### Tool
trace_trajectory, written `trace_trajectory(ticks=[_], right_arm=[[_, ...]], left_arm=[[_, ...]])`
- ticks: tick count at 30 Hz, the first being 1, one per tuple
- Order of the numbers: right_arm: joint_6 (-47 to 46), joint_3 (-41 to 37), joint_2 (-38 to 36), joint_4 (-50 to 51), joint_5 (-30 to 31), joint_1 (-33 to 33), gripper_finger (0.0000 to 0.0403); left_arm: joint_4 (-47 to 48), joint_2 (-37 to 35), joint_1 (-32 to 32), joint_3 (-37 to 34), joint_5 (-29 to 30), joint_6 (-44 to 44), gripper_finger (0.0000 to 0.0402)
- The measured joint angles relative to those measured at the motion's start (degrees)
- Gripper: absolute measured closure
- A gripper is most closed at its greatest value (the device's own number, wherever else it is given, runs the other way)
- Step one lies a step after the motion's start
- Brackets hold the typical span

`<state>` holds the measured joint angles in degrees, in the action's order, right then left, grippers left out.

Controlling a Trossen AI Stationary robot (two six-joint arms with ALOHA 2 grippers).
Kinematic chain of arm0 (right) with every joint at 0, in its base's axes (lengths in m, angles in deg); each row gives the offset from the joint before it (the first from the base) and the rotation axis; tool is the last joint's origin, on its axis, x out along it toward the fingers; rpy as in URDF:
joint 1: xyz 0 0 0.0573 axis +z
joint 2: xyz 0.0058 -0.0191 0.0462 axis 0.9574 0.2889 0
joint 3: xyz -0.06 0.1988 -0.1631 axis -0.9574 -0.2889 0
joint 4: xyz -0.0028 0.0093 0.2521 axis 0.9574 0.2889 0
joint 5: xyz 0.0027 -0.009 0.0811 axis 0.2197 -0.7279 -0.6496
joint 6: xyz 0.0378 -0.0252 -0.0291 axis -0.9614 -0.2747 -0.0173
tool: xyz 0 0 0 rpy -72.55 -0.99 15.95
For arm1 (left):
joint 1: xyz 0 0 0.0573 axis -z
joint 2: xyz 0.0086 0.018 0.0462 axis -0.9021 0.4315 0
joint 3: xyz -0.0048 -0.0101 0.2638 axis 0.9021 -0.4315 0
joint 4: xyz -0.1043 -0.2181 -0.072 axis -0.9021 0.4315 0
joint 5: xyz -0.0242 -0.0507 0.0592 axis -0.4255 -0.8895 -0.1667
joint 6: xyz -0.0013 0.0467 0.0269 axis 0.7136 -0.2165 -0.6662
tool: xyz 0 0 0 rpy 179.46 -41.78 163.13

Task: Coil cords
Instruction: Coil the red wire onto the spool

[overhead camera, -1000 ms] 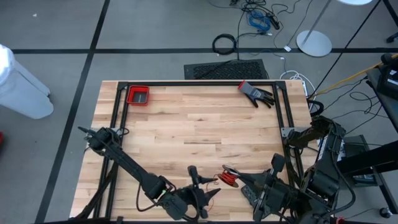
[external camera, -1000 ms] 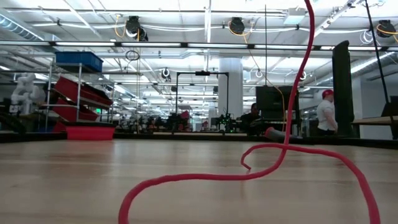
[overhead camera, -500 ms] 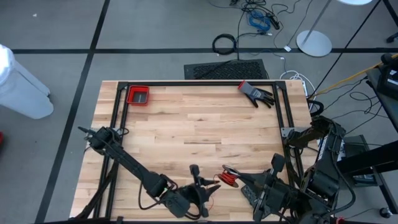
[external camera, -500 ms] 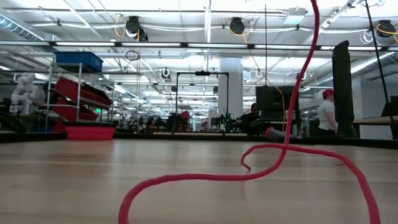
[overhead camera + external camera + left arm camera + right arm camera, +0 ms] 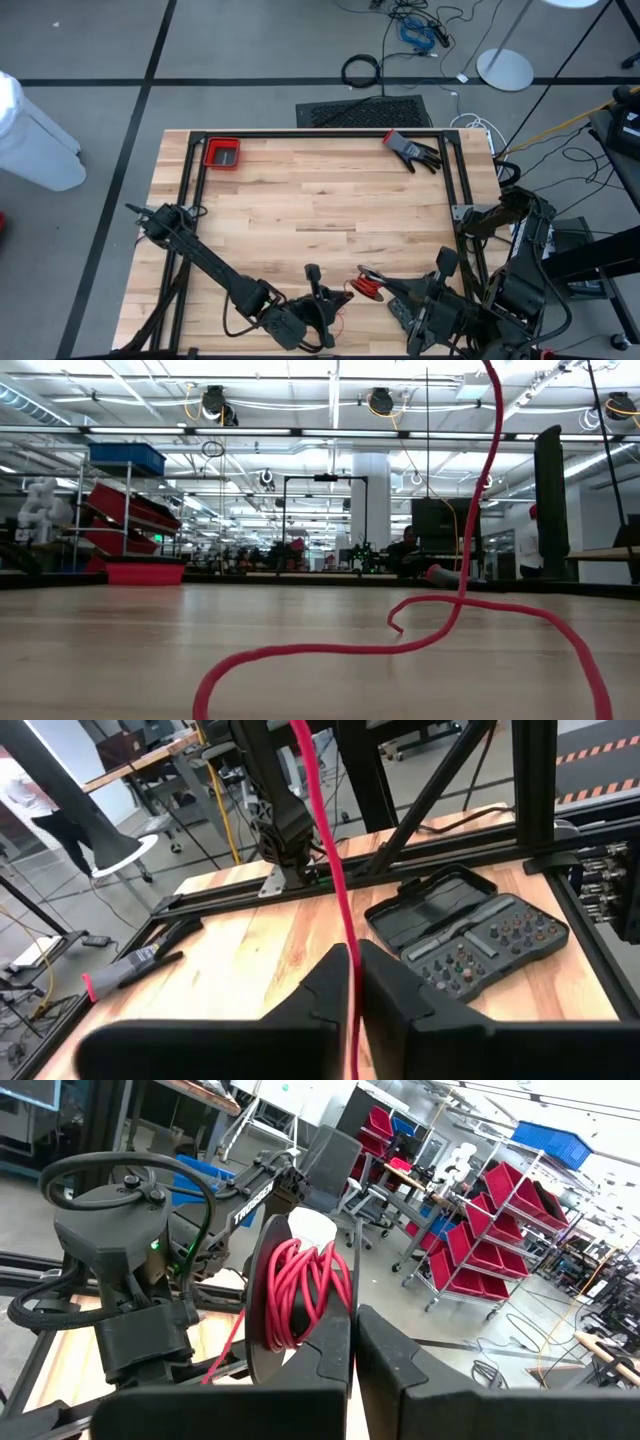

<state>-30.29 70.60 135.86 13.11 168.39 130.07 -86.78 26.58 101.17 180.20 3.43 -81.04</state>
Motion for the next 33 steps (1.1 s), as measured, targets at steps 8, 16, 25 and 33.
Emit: trace_trajectory(ticks=[8,16,25,33], right_arm=[[0.00,0.00,0.02,0.09,0.01,0.00,0.0403],[0.00,0.00,0.02,0.15,0.00,0.00,0.0403],[0.00,0.00,0.02,0.20,0.00,0.00,0.0403],[0.00,0.01,0.02,0.24,0.01,0.00,0.0403]], left_arm=[[-0.12,0.00,0.20,0.00,0.08,0.00,0.0296],[-0.12,0.00,1.31,0.00,0.14,-0.44,0.0283],[-0.07,0.00,1.30,0.00,0.34,-0.39,0.0283],[0.02,0.00,1.40,0.00,2.10,-0.04,0.0283]])
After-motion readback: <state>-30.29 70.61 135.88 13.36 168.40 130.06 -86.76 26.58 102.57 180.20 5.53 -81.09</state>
